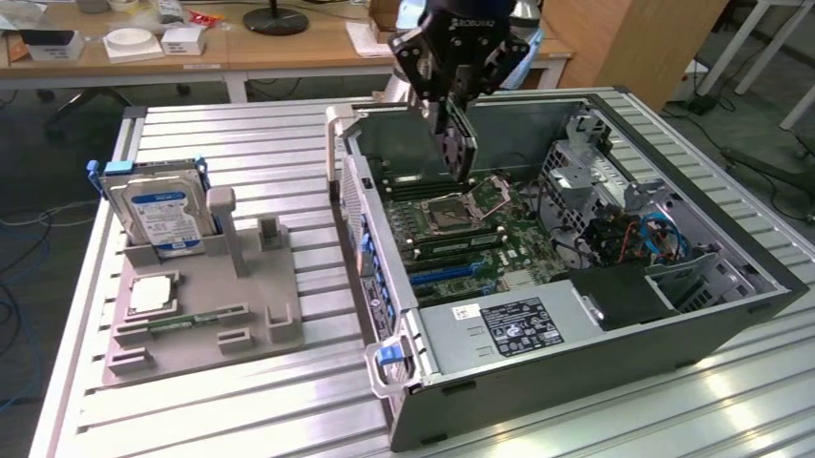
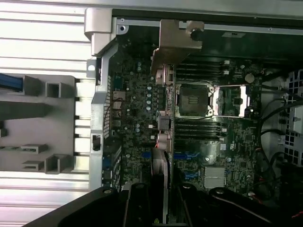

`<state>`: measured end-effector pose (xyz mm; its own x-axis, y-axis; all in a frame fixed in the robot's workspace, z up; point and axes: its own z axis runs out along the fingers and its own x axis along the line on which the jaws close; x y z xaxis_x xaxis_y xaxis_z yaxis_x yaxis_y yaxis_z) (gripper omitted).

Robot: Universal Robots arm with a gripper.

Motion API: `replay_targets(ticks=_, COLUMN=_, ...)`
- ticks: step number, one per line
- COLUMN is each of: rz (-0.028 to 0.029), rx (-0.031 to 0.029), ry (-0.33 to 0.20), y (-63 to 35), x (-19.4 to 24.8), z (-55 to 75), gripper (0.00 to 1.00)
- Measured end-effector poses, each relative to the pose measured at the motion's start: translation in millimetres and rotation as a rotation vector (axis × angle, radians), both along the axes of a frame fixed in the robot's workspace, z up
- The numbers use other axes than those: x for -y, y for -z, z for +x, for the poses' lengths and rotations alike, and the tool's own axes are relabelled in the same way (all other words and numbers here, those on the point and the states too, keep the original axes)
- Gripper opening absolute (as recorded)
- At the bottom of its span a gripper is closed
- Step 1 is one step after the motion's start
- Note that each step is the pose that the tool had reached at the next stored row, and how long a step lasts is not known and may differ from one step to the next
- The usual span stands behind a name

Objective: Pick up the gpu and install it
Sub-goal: 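Pick up the gpu and move the gpu toward the slot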

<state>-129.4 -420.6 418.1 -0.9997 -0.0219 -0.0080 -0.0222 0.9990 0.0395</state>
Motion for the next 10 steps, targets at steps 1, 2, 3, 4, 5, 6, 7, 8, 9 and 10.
replay_targets(ticks=1, rz=0.0000, rx=-0.0001, ry=0.000, y=0.3, x=0.0, z=4.3, gripper=0.27)
replay_targets(ticks=2, rz=0.0000, rx=-0.0001, ry=0.000, y=0.7, x=0.0, z=8.5, gripper=0.27)
replay_targets(ticks=3, rz=-0.0001, rx=-0.0001, ry=0.000, y=1.0, x=0.0, z=12.6, gripper=0.27)
replay_targets(ticks=4, rz=-0.0001, rx=-0.0001, ry=0.000, y=1.3, x=0.0, z=16.5, gripper=0.27)
replay_targets(ticks=5, rz=0.0000, rx=-0.0001, ry=0.000, y=1.6, x=0.0, z=20.6, gripper=0.27)
replay_targets(ticks=6, rz=0.0000, rx=-0.0001, ry=0.000, y=1.9, x=0.0, z=25.0, gripper=0.27)
replay_targets(ticks=7, rz=0.0000, rx=-0.0001, ry=0.000, y=2.2, x=0.0, z=29.5, gripper=0.27)
replay_targets(ticks=8, rz=0.0001, rx=-0.0001, ry=0.000, y=2.4, x=0.0, z=34.4, gripper=0.27)
replay_targets(ticks=9, rz=0.0001, rx=-0.0001, ry=0.000, y=2.6, x=0.0, z=38.9, gripper=0.27)
replay_targets(ticks=10, rz=0.0002, rx=-0.0001, ry=0.000, y=2.8, x=0.0, z=43.4, gripper=0.27)
